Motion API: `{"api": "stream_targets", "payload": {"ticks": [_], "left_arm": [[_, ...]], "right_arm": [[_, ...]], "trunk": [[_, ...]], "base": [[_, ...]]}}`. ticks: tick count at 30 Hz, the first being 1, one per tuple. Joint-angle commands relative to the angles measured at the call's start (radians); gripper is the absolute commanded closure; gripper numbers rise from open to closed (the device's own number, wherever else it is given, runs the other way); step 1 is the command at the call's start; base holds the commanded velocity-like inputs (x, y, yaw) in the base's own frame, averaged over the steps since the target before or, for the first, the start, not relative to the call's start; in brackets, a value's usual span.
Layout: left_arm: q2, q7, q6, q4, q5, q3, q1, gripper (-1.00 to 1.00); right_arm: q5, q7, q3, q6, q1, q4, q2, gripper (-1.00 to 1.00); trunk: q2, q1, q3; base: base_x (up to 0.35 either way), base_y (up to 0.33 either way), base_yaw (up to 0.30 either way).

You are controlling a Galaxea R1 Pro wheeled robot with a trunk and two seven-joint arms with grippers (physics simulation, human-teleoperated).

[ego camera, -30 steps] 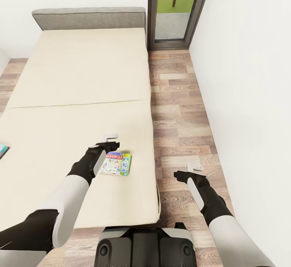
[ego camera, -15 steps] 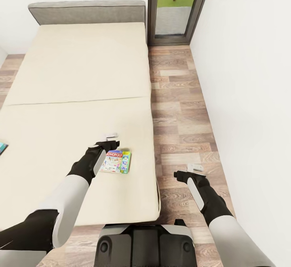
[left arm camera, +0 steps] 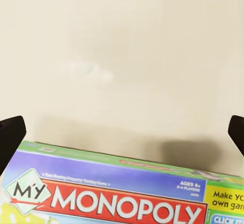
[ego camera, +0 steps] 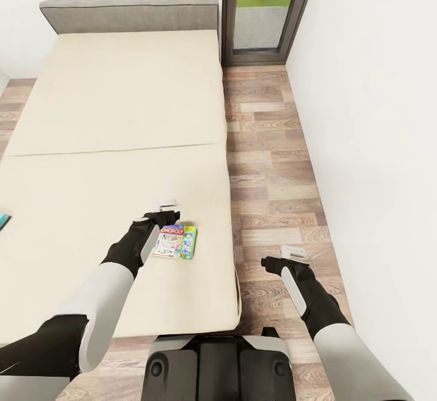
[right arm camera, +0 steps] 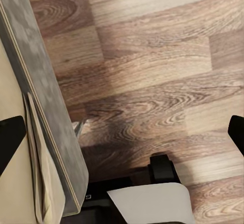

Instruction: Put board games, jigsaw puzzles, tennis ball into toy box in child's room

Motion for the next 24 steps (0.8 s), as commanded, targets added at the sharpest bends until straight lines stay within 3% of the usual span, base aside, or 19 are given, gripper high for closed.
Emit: {"api": "stream_targets", "payload": {"ticks": [1,13,24], "left_arm": [[-0.001,0.001,0.006,-0.002,0.001,0.004,0.000,-1.00],[-0.008,-0.002,0.008,-0.002,-0.003,0.003,0.026,-1.00],[-0.001,0.000,0.011,-0.002,-0.002,0.006,0.030,-1.00]], "right_arm": [[-0.011,-0.009,0.003,0.003,0.000,-0.001,0.000,-1.00],[-0.011,-0.008,0.001,-0.008,0.000,0.003,0.011,-1.00],[-0.015,-0.008,0.003,-0.008,0.000,0.013,-0.001,-1.00]], "trunk": [[-0.001,0.000,-0.001],[-0.001,0.000,-0.001],[-0.001,0.000,-0.001]], "base": [[0.000,0.000,0.000],[0.000,0.000,0.000],[0.000,0.000,0.000]]}}
